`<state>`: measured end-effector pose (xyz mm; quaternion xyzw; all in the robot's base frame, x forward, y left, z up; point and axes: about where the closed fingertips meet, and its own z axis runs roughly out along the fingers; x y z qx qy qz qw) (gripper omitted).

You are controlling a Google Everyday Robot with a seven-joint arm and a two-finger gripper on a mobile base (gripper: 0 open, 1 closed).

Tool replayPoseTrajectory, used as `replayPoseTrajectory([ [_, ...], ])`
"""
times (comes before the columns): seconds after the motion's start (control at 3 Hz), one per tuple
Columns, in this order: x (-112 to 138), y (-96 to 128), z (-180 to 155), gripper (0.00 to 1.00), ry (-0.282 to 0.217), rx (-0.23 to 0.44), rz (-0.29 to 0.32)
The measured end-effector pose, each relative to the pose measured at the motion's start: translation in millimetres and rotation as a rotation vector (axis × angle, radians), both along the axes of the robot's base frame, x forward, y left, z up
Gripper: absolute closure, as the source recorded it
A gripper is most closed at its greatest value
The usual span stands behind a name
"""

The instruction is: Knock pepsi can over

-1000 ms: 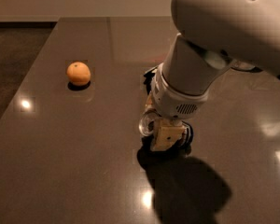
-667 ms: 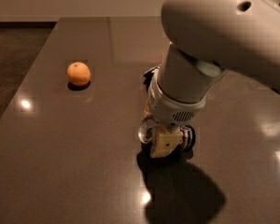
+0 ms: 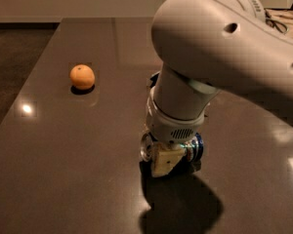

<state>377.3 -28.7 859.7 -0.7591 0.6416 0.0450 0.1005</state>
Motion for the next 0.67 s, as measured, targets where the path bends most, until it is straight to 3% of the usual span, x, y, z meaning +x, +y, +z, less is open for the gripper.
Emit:
replayPoseTrajectory([
  [0.33,-5.6,5.5,-10.0,0.0,0.015,0.0,0.01],
  [0.67,-5.6,5.6,-10.0,0.0,0.015,0.0,0.01],
])
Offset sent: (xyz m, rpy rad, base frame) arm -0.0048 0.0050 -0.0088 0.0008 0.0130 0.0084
